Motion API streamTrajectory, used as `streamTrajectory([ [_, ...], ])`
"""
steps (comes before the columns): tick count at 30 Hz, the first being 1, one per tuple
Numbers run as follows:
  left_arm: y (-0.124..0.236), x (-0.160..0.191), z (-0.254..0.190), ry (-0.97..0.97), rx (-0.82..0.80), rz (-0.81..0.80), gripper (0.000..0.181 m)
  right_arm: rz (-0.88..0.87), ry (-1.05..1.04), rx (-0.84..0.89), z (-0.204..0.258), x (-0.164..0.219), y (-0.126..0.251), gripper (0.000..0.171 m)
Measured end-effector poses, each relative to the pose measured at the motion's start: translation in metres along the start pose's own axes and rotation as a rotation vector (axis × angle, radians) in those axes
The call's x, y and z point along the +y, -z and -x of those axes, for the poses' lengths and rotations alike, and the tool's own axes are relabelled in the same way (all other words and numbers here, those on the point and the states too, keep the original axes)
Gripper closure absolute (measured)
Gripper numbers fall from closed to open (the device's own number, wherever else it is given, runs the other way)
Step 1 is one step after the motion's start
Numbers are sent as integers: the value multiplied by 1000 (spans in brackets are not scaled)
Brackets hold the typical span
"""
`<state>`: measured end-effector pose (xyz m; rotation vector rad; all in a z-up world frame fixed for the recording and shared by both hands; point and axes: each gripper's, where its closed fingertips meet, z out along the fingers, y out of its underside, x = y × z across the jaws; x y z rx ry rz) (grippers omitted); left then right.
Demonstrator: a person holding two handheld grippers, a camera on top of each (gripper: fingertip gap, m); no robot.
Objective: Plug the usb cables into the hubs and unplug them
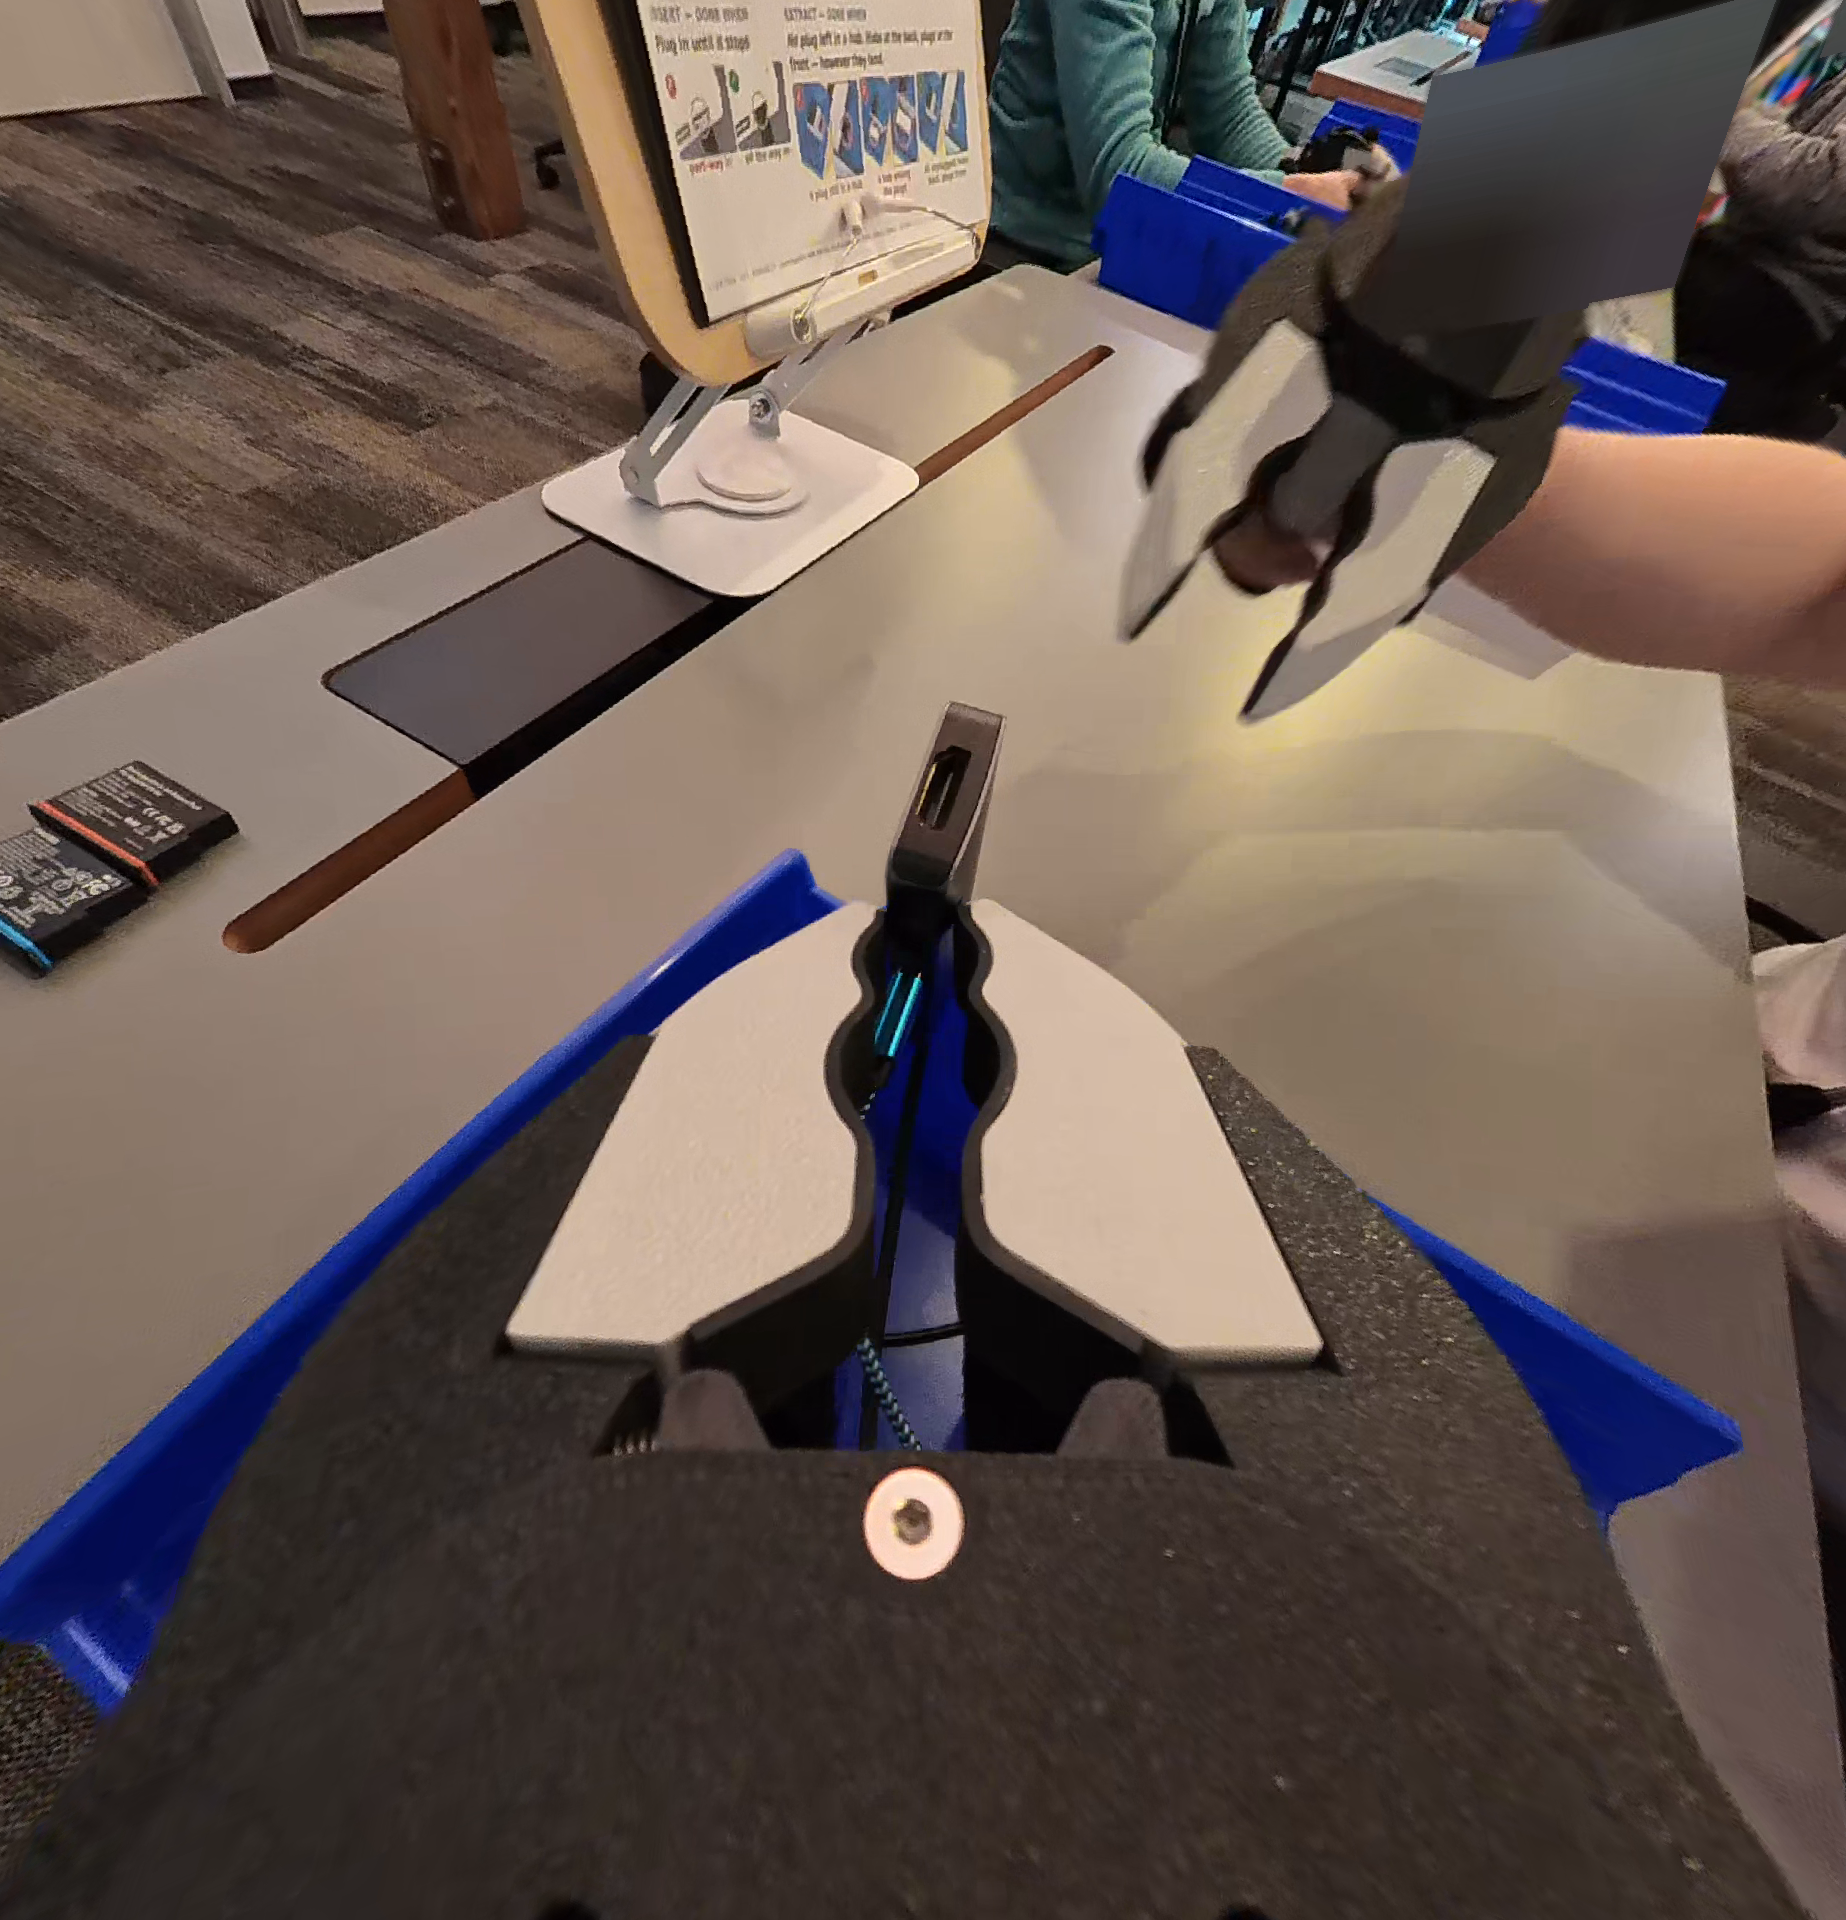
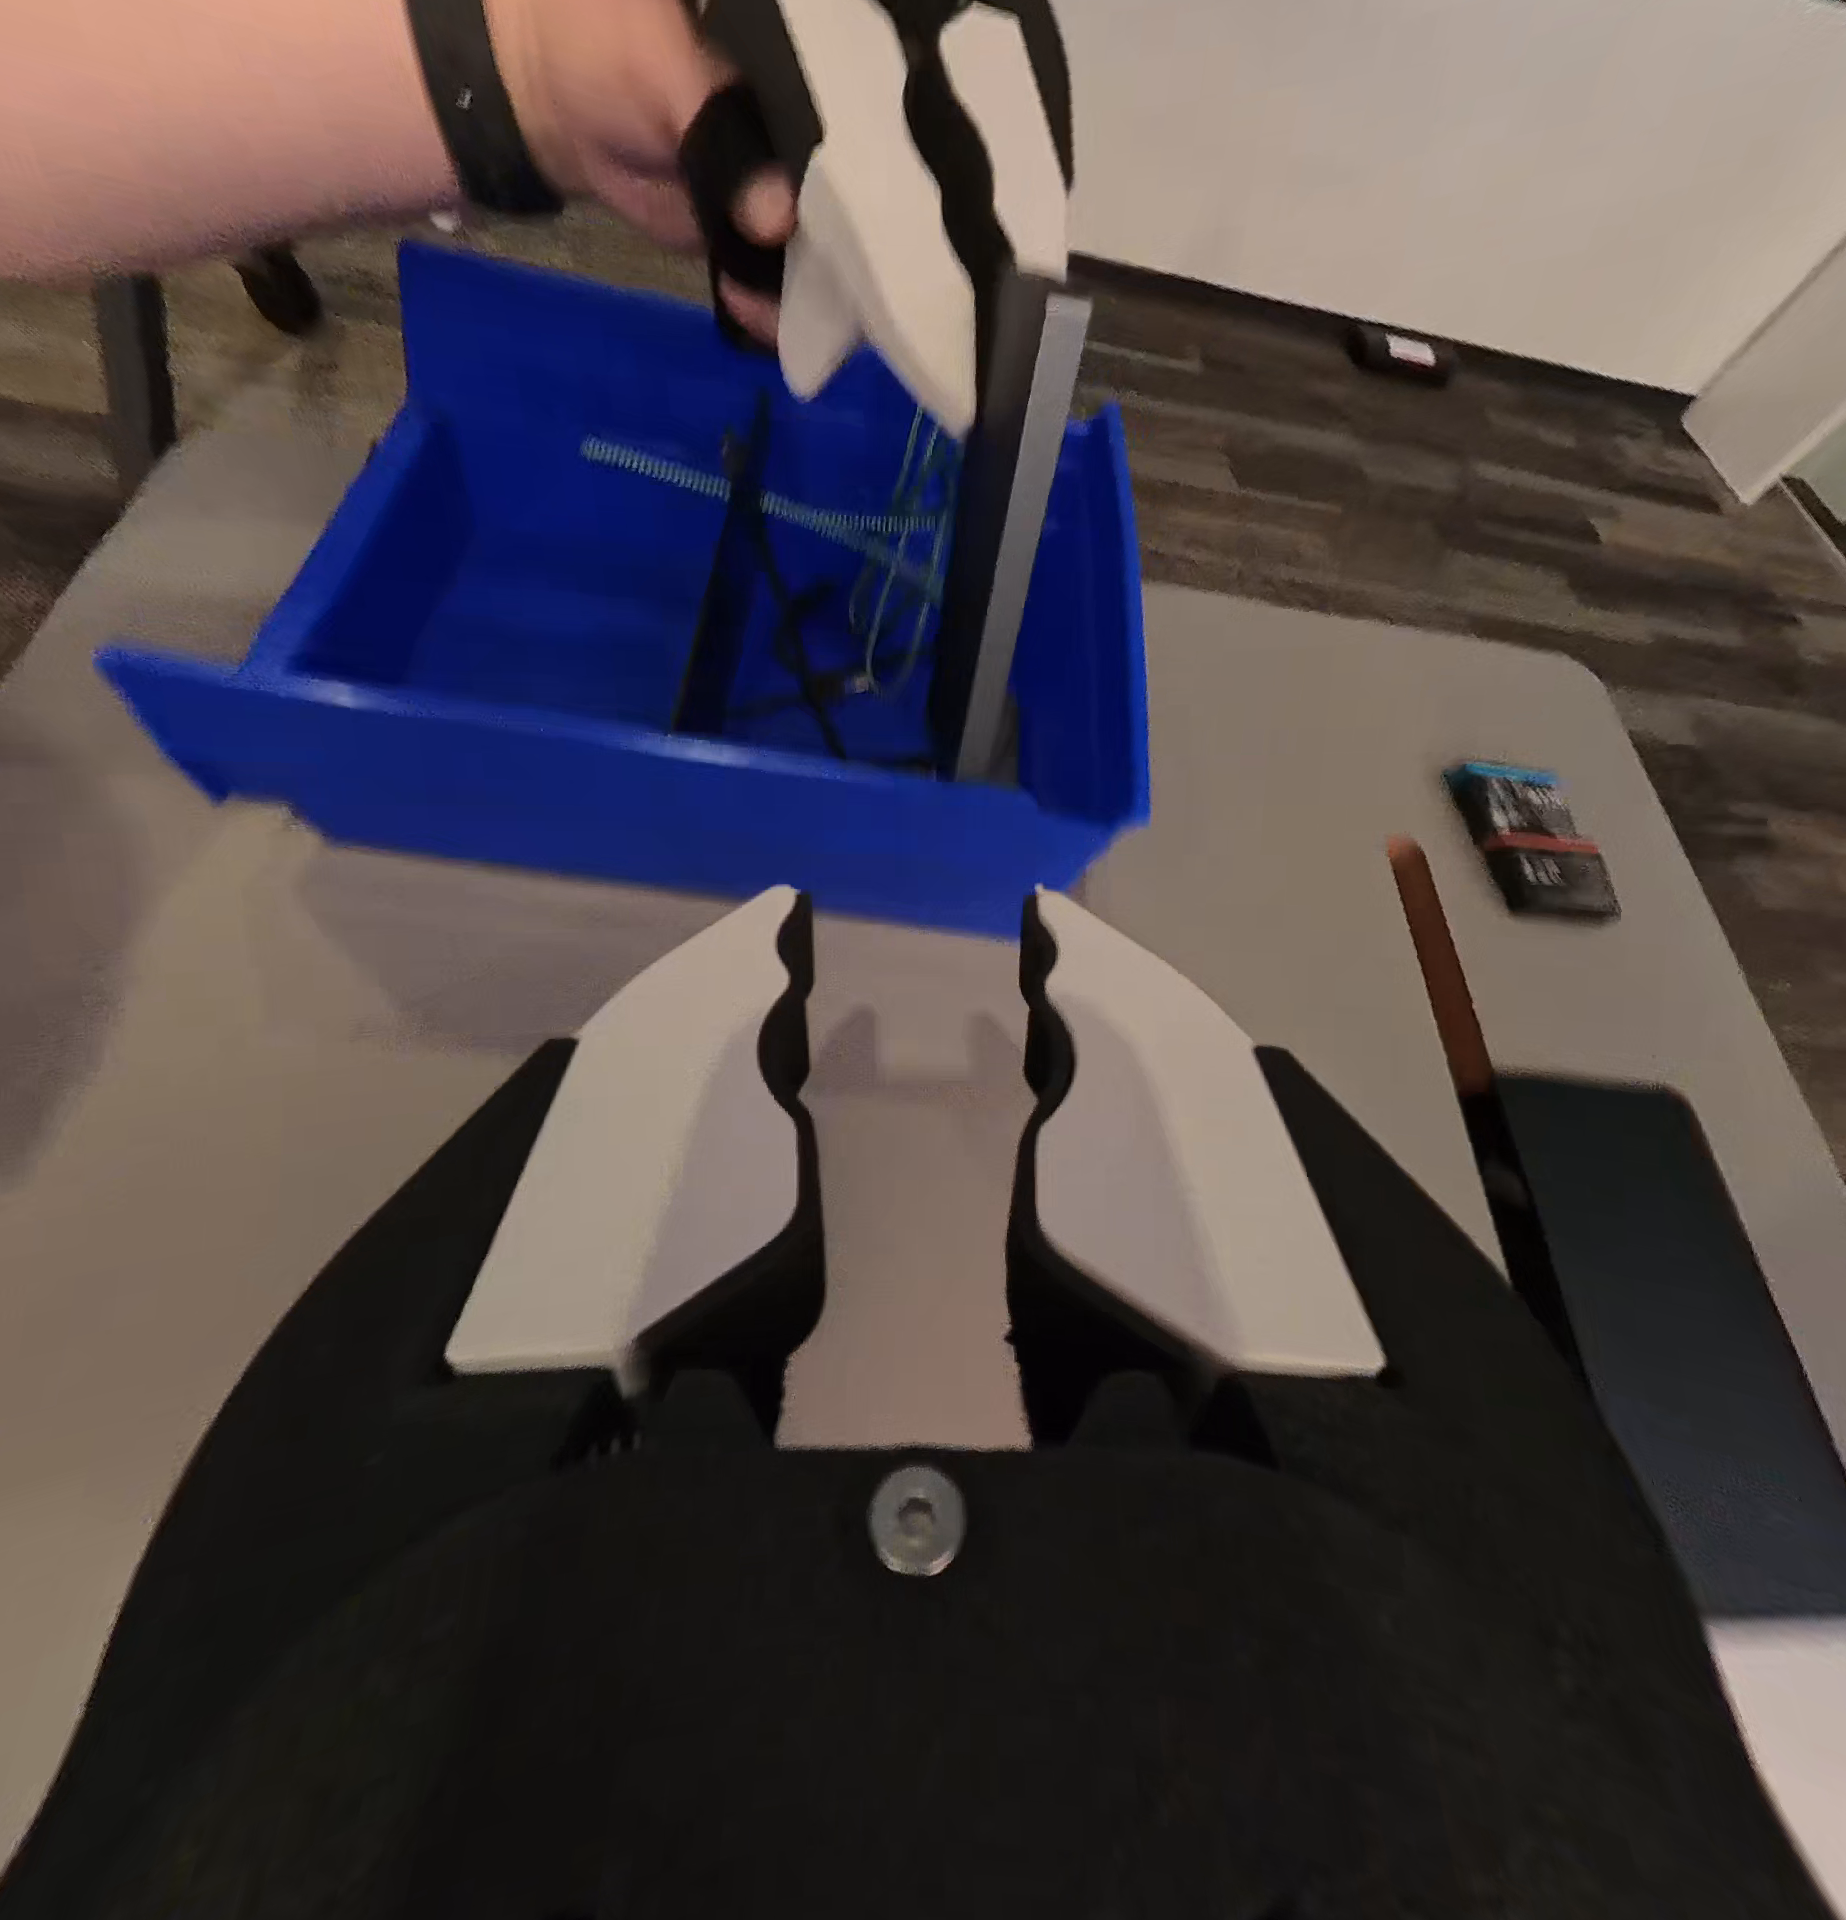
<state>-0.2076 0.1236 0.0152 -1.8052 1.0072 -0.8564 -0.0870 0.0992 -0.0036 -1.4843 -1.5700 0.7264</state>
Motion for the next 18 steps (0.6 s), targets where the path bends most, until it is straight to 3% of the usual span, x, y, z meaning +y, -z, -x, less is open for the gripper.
streamTrajectory([
  [5, 0, -3, -5, -13, -3, -1, 170, -51, -47, -44, -16, -40, -68, 133],
  [10, 3, -13, -11, -36, 2, -20, 170, -40, -58, -93, -18, -47, -92, 134],
  [12, 5, -17, -12, -50, -8, -26, 170, -16, -35, -91, -17, -45, -97, 158],
  [18, 8, -31, -22, -39, 9, -137, 161, -48, -25, -124, -7, -50, -93, 160],
])
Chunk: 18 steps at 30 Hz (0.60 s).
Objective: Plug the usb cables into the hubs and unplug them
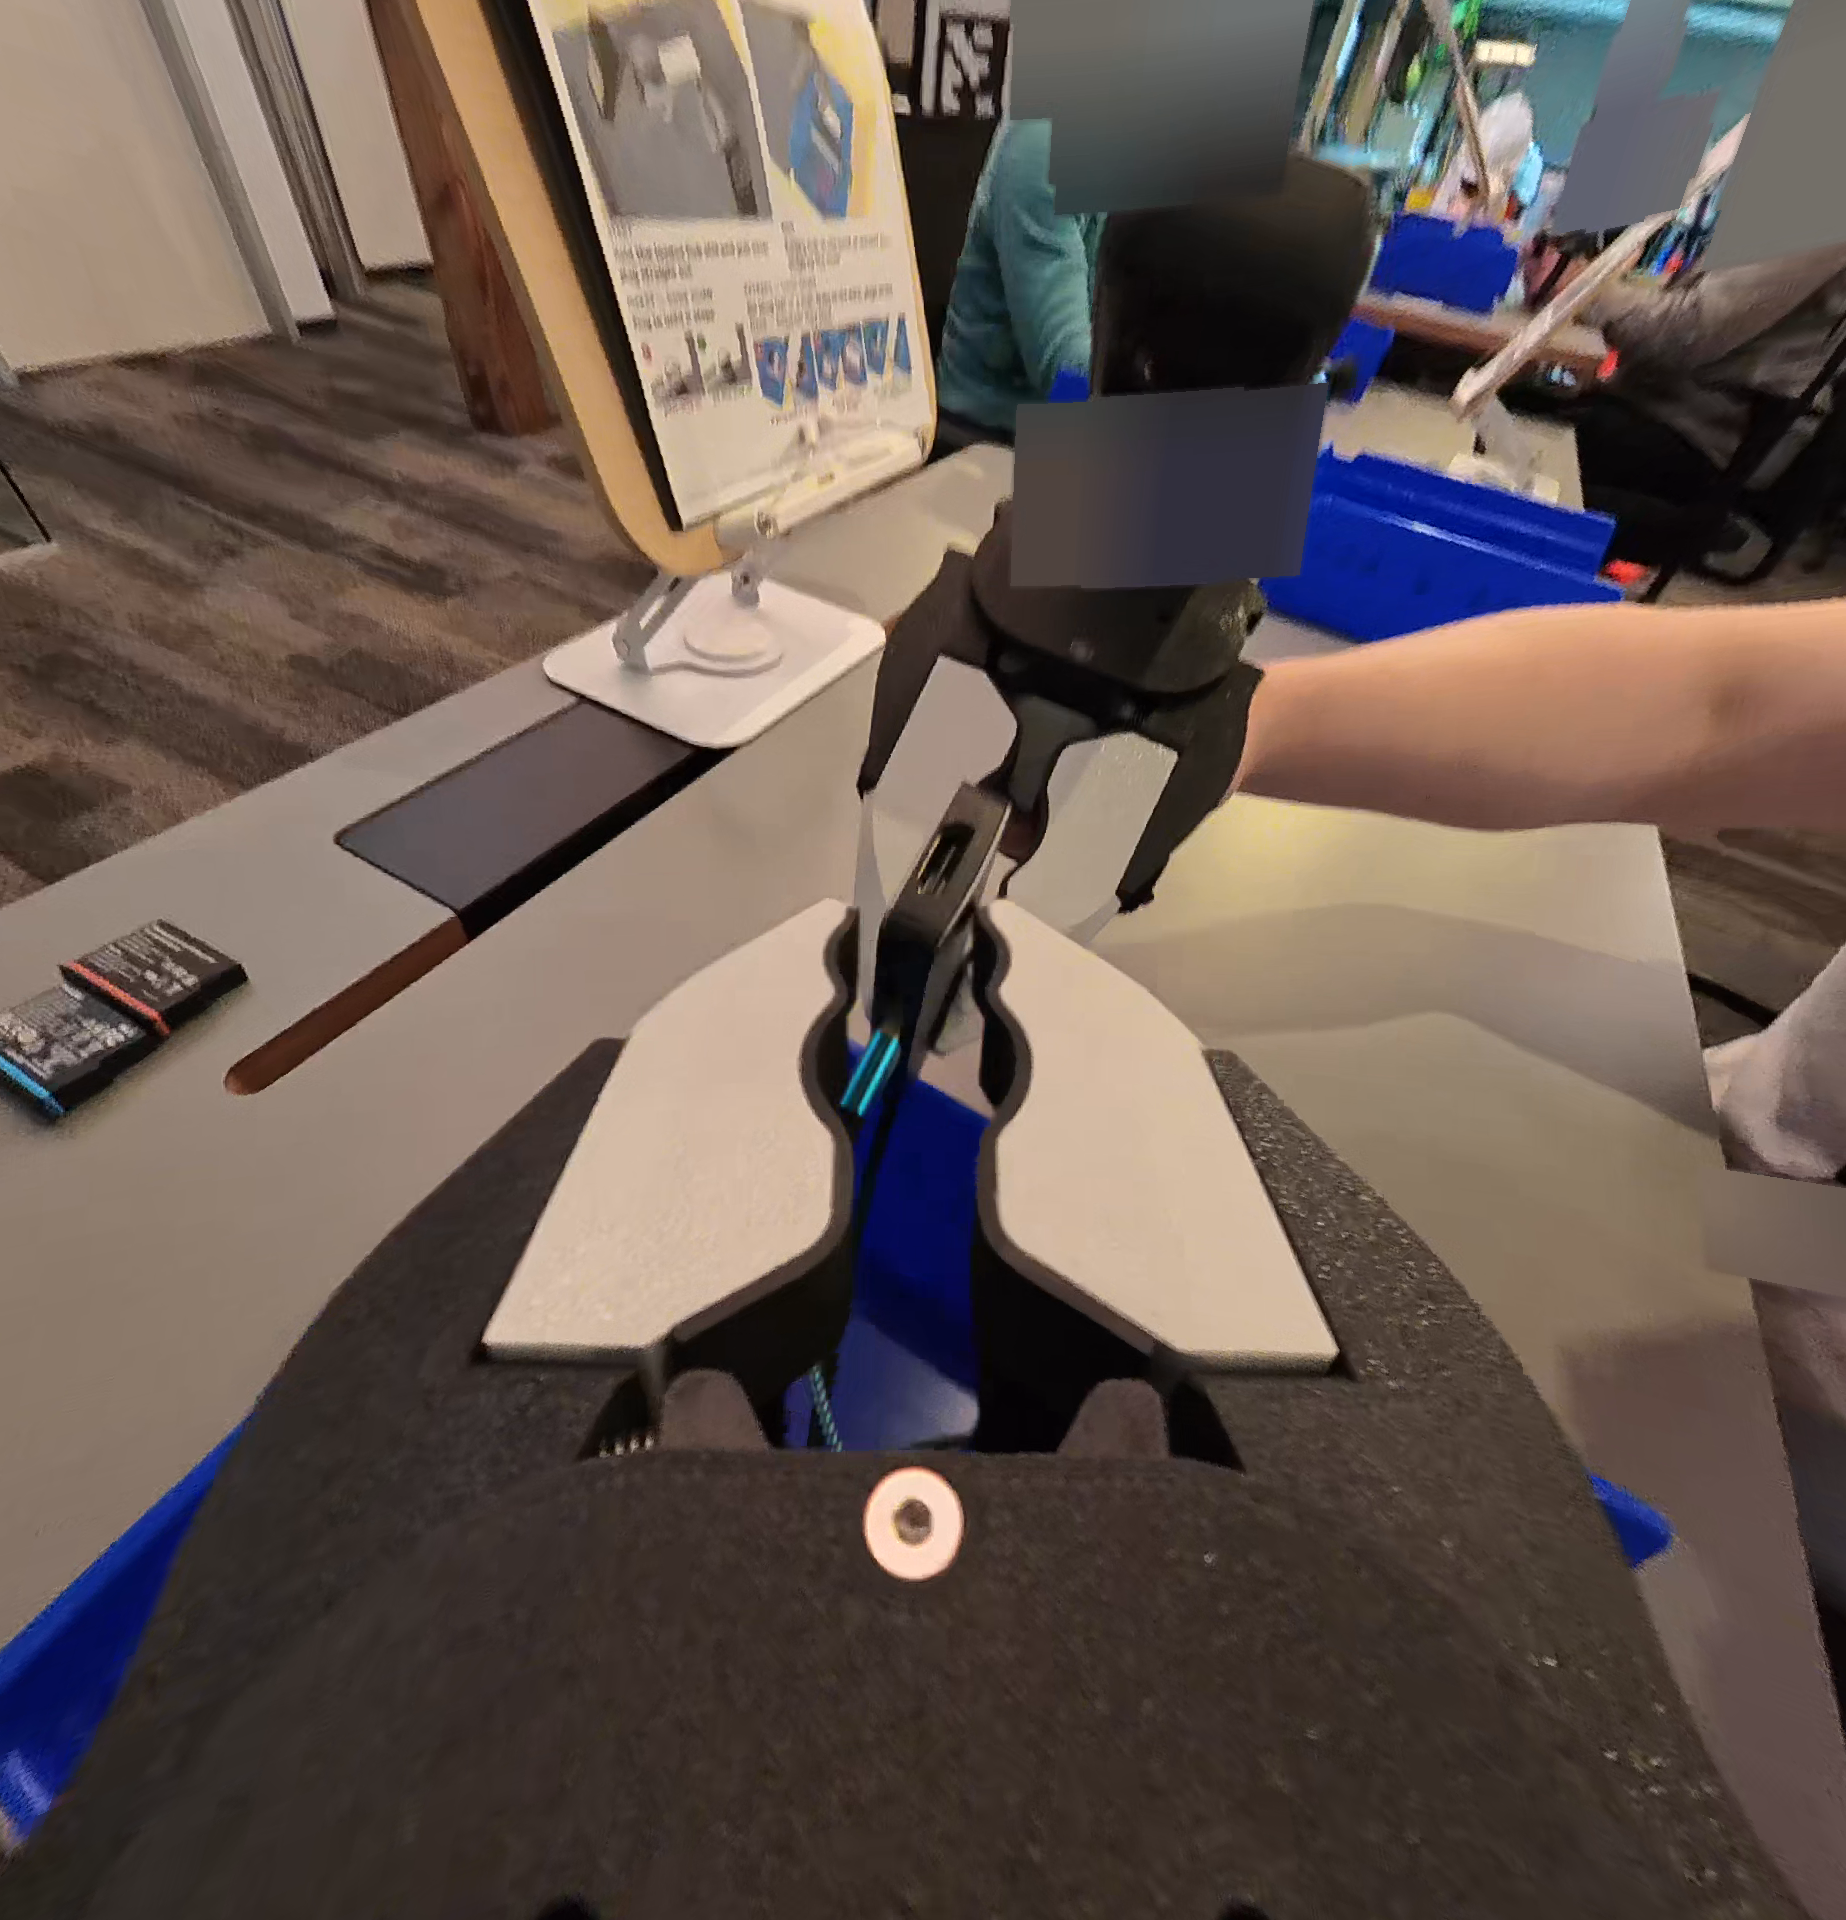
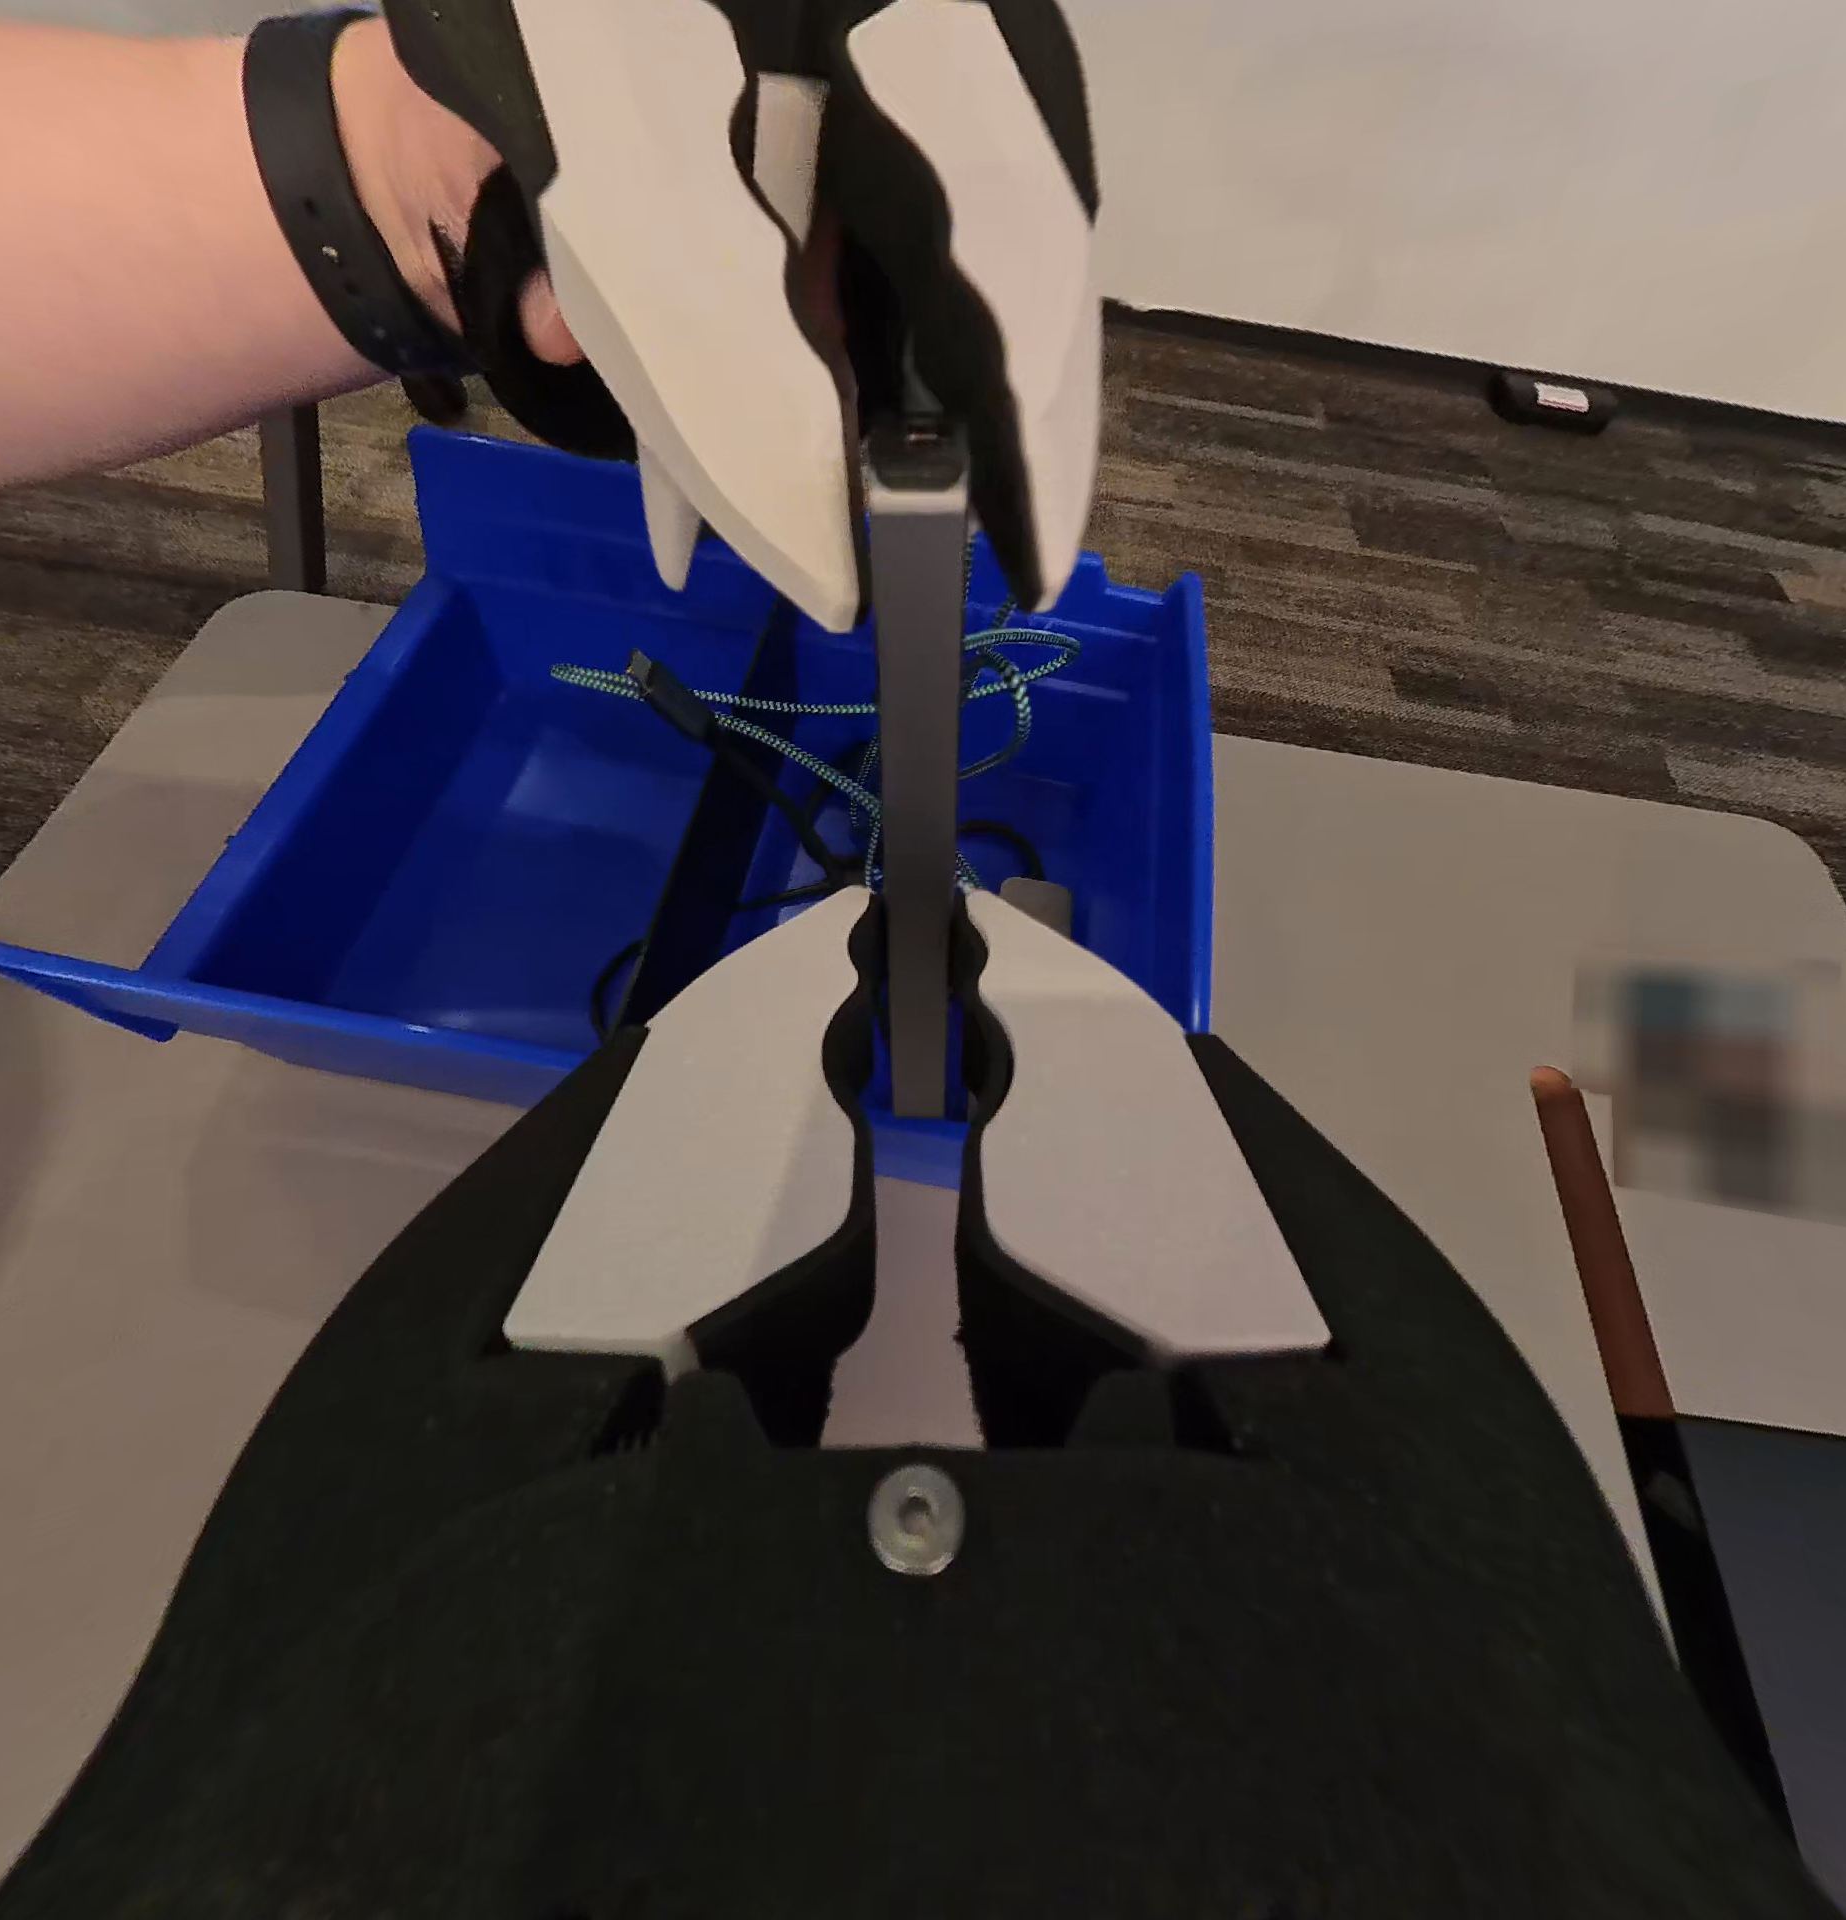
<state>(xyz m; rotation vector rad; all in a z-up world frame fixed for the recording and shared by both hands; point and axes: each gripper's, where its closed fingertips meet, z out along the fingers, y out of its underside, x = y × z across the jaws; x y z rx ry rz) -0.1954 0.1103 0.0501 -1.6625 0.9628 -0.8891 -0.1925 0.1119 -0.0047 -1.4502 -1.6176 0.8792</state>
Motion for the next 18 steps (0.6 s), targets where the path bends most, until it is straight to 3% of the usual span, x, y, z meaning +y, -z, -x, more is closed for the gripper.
streamTrajectory([
  [8, -23, 6, -7, -53, 8, 48, 161, -32, -21, -16, 4, -2, 3, 160],
  [11, -24, 0, -2, -53, -36, 49, 169, -85, -52, 29, -5, -9, 13, 143],
  [12, -22, -2, 1, -74, -56, 59, 170, -106, -56, 59, -9, -13, 21, 137],
  [18, 5, -51, 11, -67, -136, 43, 170, -131, 14, 176, -12, -17, 98, 138],
])
